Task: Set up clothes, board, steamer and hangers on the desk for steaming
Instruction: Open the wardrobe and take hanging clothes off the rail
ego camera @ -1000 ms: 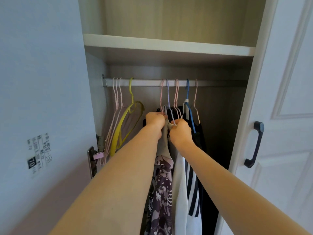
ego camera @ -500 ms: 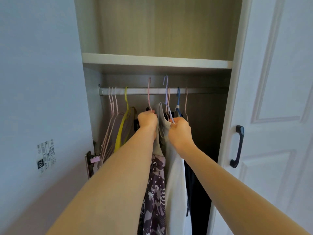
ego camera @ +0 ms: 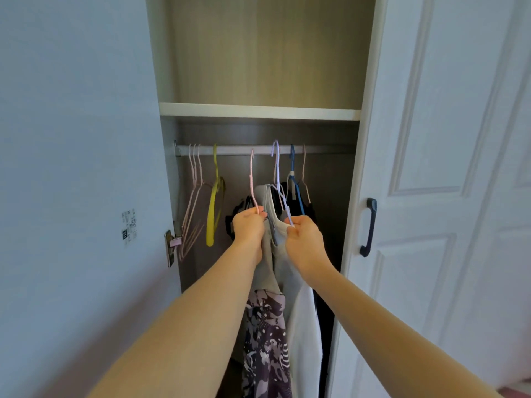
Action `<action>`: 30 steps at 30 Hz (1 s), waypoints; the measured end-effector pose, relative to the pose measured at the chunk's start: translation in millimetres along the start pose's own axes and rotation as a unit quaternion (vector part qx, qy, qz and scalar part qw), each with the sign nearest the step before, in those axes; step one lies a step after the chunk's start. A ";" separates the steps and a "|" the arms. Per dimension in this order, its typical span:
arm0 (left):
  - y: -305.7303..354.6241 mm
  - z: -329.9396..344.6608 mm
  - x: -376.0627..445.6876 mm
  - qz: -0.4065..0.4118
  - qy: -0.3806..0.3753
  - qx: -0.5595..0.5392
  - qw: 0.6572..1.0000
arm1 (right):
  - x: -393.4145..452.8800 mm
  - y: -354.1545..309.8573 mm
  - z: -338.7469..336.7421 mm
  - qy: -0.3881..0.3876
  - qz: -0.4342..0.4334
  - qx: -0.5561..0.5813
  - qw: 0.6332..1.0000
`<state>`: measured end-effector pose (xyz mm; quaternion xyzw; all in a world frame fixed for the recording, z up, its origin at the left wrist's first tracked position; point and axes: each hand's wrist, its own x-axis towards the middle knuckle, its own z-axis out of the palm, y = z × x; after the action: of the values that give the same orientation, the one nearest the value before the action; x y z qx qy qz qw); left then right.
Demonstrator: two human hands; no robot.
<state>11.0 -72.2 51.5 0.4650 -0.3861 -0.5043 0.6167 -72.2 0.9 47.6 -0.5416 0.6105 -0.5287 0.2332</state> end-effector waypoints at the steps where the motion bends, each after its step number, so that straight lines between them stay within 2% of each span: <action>1: -0.8 -1.1 -12.9 -0.013 -0.005 -0.004 1.000 | -9.2 -0.2 -3.5 -0.001 0.000 -0.004 1.000; 6: -3.8 -11.1 -69.5 -0.075 -0.022 -0.038 0.996 | -66.4 -1.1 -23.4 -0.013 -0.009 -0.028 0.999; 12: -2.9 -35.9 -135.6 -0.089 -0.061 -0.043 0.993 | -135.6 -1.2 -50.1 -0.014 -0.010 -0.061 0.998; 18: -3.4 -70.3 -203.0 -0.074 -0.172 -0.030 0.982 | -205.7 -9.6 -78.6 -0.021 -0.005 -0.052 0.998; 23: -1.2 -98.0 -249.4 -0.086 -0.224 -0.032 0.970 | -266.0 -17.6 -95.2 -0.039 0.005 -0.048 0.998; 30: -7.8 -131.9 -302.5 -0.142 -0.240 -0.088 0.956 | -341.2 -28.1 -103.8 -0.043 0.015 -0.028 0.999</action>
<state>75.1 248.4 6.3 0.3246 -0.4066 -0.7153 0.4666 -45.6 355.6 9.0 -0.5613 0.6222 -0.4841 0.2518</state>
